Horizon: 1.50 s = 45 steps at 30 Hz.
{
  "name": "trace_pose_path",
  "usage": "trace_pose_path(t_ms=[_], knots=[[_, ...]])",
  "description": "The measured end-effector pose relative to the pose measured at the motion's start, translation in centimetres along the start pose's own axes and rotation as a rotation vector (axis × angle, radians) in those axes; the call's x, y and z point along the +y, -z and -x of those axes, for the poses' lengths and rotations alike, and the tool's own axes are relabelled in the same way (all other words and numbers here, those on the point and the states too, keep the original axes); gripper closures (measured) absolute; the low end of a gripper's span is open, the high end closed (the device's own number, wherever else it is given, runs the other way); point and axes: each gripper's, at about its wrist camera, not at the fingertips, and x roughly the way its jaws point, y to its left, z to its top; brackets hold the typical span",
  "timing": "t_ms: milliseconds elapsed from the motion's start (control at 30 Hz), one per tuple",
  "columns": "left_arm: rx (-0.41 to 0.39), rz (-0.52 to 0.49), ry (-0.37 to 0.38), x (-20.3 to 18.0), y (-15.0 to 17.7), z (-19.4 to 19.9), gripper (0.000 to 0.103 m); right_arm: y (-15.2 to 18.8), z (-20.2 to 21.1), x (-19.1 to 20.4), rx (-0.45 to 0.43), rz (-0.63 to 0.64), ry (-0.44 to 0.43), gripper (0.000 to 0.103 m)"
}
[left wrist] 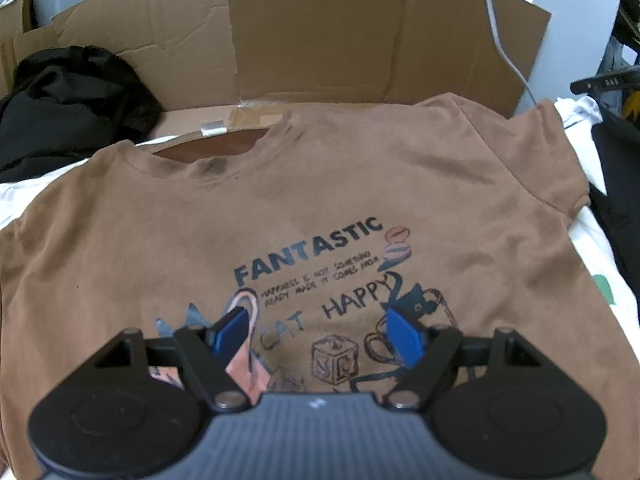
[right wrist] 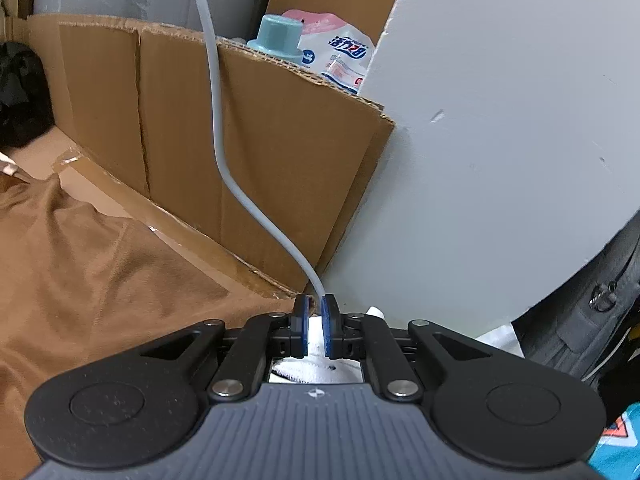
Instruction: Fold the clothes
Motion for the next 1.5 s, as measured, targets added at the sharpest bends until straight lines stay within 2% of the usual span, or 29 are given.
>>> trace_pose_path(t_ms=[133, 433, 767, 900, 1000, 1267, 1333, 1500], knots=[[-0.002, -0.004, 0.001, -0.2, -0.1, 0.0, 0.025, 1.0, 0.9, 0.0, 0.000, -0.032, -0.051, 0.095], [-0.001, -0.007, 0.003, -0.4, -0.3, -0.1, 0.025, 4.1, 2.0, 1.2, 0.044, -0.007, -0.152, 0.095], [0.002, -0.007, 0.004, -0.2, -0.1, -0.1, 0.025, 7.0, 1.4, 4.3, 0.119, 0.071, -0.219, 0.095], [0.004, -0.002, 0.002, 0.1, 0.0, 0.0, 0.025, 8.2, 0.6, 5.7, 0.160, 0.131, -0.208, 0.095], [0.005, 0.006, -0.001, 0.4, 0.1, 0.1, 0.025, 8.6, 0.1, 6.5, 0.166, 0.165, -0.186, 0.089], [0.016, 0.015, -0.004, 1.1, 0.8, 0.2, 0.025, 8.6, -1.2, 8.5, 0.191, 0.247, -0.129, 0.066], [0.016, 0.019, -0.005, 1.3, 0.9, 0.3, 0.025, 8.6, -1.4, 8.9, 0.194, 0.273, -0.132, 0.065], [0.018, 0.021, -0.011, 1.5, 1.1, 0.4, 0.025, 8.7, -2.3, 9.1, 0.257, 0.299, -0.205, 0.065]])
